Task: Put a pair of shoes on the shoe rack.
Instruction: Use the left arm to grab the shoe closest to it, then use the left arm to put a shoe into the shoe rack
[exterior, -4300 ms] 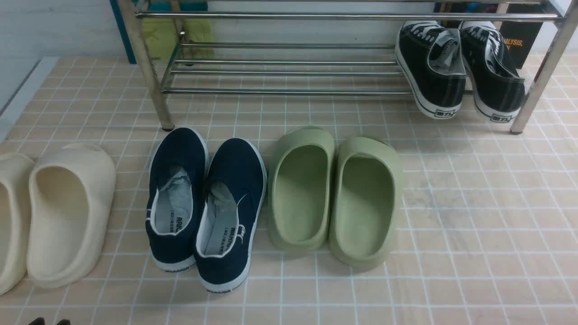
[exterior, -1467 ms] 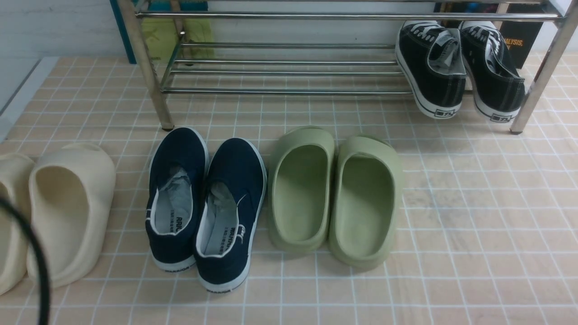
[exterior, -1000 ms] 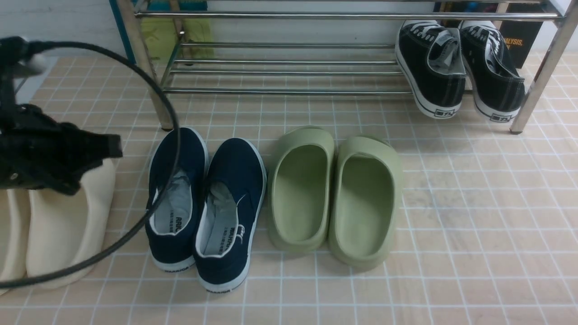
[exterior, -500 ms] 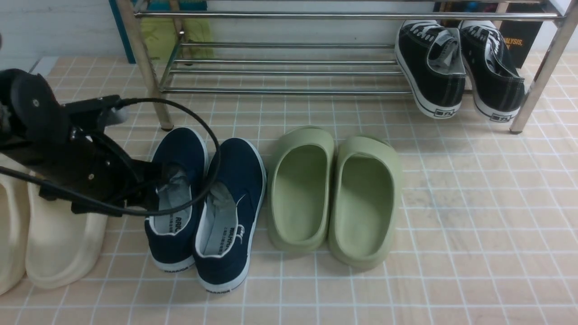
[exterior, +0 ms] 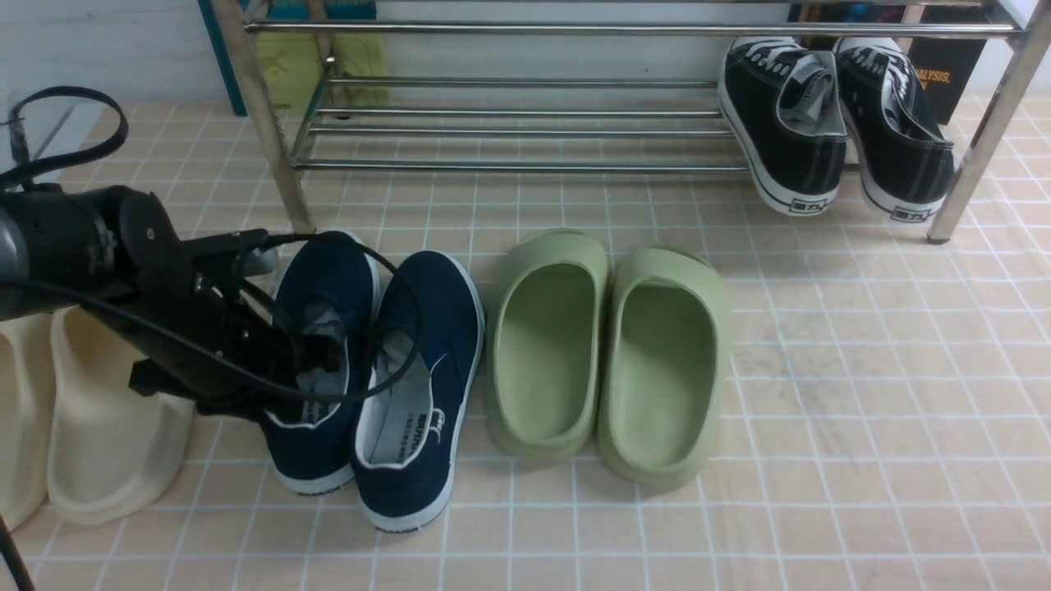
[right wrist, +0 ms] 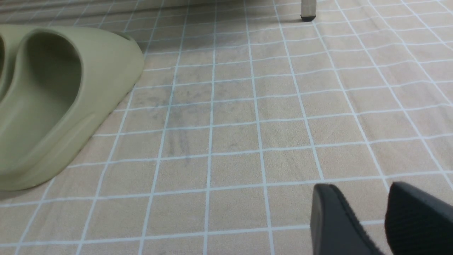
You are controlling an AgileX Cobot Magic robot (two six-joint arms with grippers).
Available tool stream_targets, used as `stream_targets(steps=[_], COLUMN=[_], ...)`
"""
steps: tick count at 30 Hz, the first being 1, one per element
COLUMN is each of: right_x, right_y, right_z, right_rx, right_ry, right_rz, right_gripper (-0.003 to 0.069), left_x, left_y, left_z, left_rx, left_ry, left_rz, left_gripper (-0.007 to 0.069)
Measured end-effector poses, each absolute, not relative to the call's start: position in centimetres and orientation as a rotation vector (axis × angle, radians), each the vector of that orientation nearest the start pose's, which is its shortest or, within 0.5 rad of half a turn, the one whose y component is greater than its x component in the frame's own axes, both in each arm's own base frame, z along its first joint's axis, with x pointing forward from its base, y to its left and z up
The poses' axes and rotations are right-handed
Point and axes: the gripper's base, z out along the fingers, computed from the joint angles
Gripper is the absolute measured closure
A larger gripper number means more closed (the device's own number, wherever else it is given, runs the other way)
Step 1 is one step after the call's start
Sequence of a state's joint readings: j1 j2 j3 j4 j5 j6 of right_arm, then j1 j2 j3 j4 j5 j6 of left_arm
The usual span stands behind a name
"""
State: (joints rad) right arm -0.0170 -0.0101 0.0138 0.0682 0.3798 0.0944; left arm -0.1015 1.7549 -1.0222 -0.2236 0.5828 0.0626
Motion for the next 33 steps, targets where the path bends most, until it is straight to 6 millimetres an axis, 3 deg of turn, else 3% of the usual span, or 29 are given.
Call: stream_targets(steps=[1, 5, 10, 12, 16, 19, 23, 33], right_x=[5.2, 5.2, 5.2, 5.2, 5.2, 5.2, 5.2, 5.2], right_y=[0.1, 0.1, 0.1, 0.1, 0.1, 0.1, 0.1, 0.1], right_z=[17.5, 17.5, 17.5, 17.5, 17.5, 17.5, 17.5, 17.5], right_rx=[0.146, 0.146, 0.146, 0.146, 0.146, 0.146, 0.146, 0.146], right_ry=[1.862, 1.862, 1.862, 1.862, 1.862, 1.862, 1.862, 1.862], right_rz=[0.121, 0.121, 0.121, 0.121, 0.121, 0.121, 0.121, 0.121], right_gripper=[0.0422, 0.0422, 0.0422, 0.0422, 0.0422, 0.0422, 0.0422, 0.0422], left_x=[33.2, 32.9, 31.7, 31.1, 31.4, 33.3, 36.2, 44.3], left_y=[-4.5, -4.3, -4.2, -4.2, -4.4, -4.7, -5.0, -6.0], left_z=[17.6, 18.7, 22.0, 24.4, 27.5, 29.0, 29.4, 27.4], left_rx=[0.000, 0.028, 0.064, 0.067, 0.085, 0.093, 0.098, 0.118], left_ry=[2.795, 2.764, 2.705, 2.668, 2.621, 2.585, 2.572, 2.630], left_rz=[-0.223, -0.202, -0.191, -0.210, -0.230, -0.235, -0.238, -0.253], left_gripper=[0.0561, 0.0577, 0.0580, 0.0582, 0.0585, 0.0585, 0.0585, 0.0585])
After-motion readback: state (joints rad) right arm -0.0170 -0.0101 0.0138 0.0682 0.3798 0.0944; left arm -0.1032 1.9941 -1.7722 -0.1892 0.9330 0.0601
